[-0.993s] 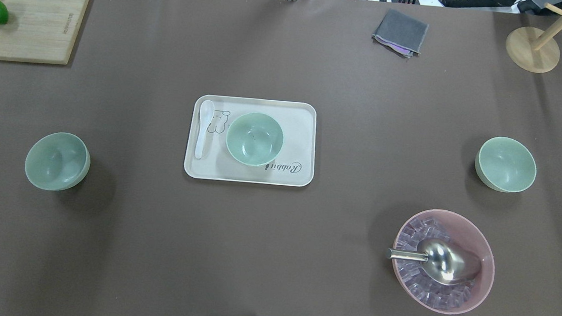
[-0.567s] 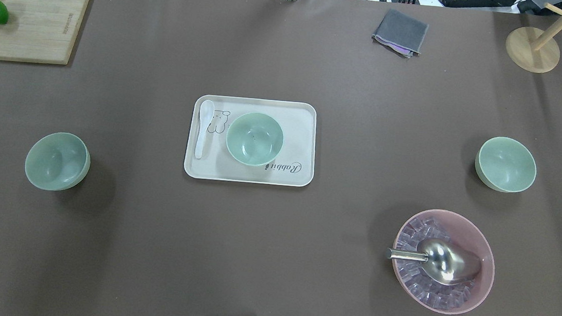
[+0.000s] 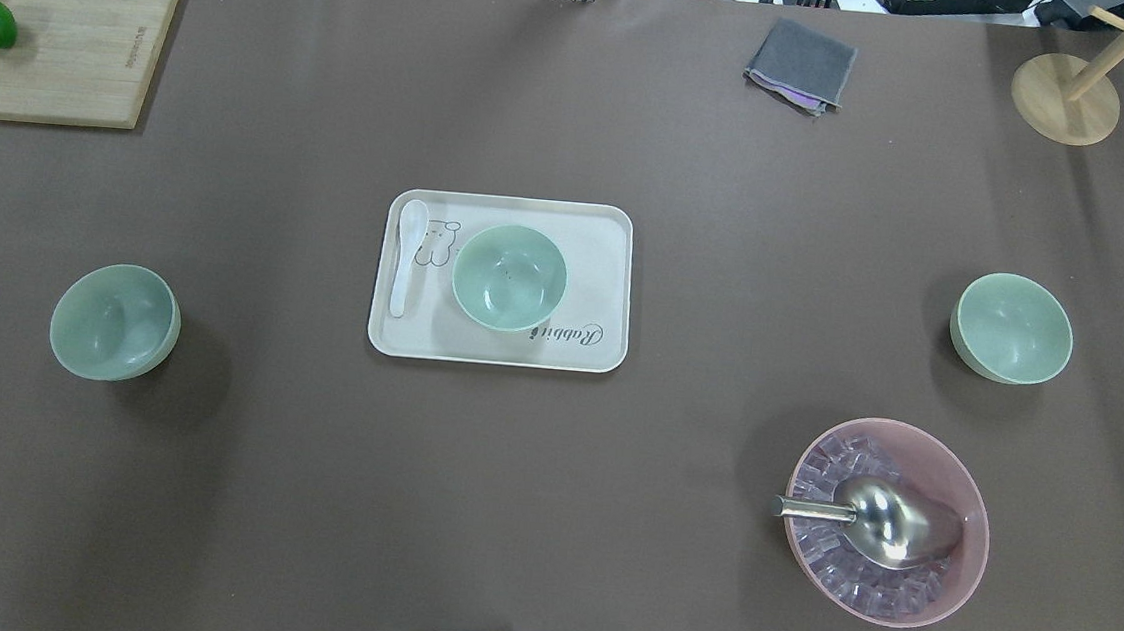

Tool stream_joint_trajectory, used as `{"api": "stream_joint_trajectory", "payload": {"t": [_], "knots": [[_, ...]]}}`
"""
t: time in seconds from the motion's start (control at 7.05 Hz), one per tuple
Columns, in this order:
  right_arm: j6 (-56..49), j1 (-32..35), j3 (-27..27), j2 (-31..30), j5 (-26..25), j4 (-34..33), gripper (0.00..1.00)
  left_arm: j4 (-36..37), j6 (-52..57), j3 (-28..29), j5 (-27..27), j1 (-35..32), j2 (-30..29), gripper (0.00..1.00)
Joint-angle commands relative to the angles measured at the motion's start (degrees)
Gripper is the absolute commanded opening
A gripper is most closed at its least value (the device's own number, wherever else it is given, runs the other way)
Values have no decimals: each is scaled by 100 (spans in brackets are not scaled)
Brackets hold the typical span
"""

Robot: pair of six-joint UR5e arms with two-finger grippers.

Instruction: Stack green bowls together

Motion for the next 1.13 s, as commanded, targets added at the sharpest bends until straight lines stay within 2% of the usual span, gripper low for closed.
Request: {"api": "stream_joint_trajectory", "payload": {"t": [0.0, 0.71, 0.85, 0.99], "knots": [[-29, 0, 18, 0, -9, 0, 100, -35, 1, 3, -10, -3, 26, 98], [6, -26, 193, -8, 104, 9, 100, -175, -78, -23, -19, 5, 0, 98], [67, -148, 237, 0, 97, 1, 100, -193, -374, -23, -27, 23, -43, 97], [781, -341, 351, 44, 97, 9, 100, -185, -795, -32, -45, 206, -209, 97]]}}
